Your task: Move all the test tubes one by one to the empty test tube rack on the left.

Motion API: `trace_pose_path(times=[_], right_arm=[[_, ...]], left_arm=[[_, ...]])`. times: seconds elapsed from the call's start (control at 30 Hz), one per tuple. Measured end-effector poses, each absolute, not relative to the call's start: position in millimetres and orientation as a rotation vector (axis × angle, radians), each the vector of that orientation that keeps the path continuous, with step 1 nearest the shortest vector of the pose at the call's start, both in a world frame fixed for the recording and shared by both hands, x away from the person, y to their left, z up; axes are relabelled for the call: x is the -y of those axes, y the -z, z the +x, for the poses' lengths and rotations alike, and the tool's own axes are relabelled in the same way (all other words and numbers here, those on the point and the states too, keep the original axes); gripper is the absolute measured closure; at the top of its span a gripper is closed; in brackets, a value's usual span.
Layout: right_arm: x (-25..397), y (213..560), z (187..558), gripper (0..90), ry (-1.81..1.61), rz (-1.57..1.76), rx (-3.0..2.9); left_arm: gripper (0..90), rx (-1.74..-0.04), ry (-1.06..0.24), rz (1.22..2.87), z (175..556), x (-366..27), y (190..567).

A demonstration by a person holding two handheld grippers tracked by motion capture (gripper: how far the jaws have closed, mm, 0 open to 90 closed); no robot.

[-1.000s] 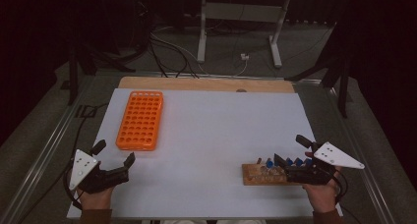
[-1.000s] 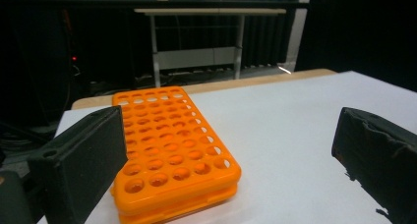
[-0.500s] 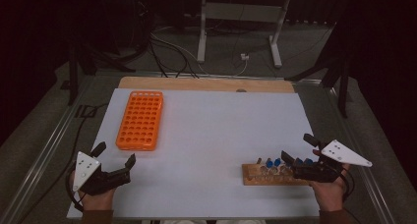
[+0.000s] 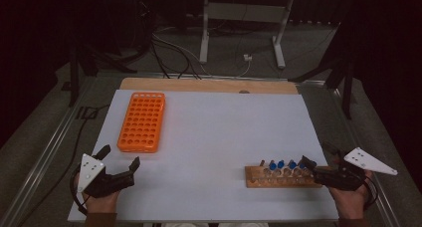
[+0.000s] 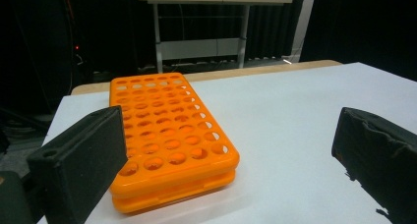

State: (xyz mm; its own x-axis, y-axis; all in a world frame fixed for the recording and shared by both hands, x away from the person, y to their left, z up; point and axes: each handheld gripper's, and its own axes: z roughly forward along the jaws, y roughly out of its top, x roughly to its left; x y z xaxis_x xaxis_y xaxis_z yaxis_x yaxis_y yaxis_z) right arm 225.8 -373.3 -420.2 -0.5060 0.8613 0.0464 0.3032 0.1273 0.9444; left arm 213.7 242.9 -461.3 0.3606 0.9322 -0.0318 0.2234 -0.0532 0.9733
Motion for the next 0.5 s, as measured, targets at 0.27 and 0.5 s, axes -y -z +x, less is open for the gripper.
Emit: trace_pose_path(times=[0.27,0.5], right_arm=[[384.2,424.2,217.0,32.3,-1.372,1.120,-1.914],[385.0,431.3,212.5,52.8,-1.331,1.140,-1.936]], left_arm=[[1.2,-1.085,-0.814,1.544,215.0,-241.2,463.0],[1.1,-1.093,-0.812,1.538,215.1,-242.2,464.1]])
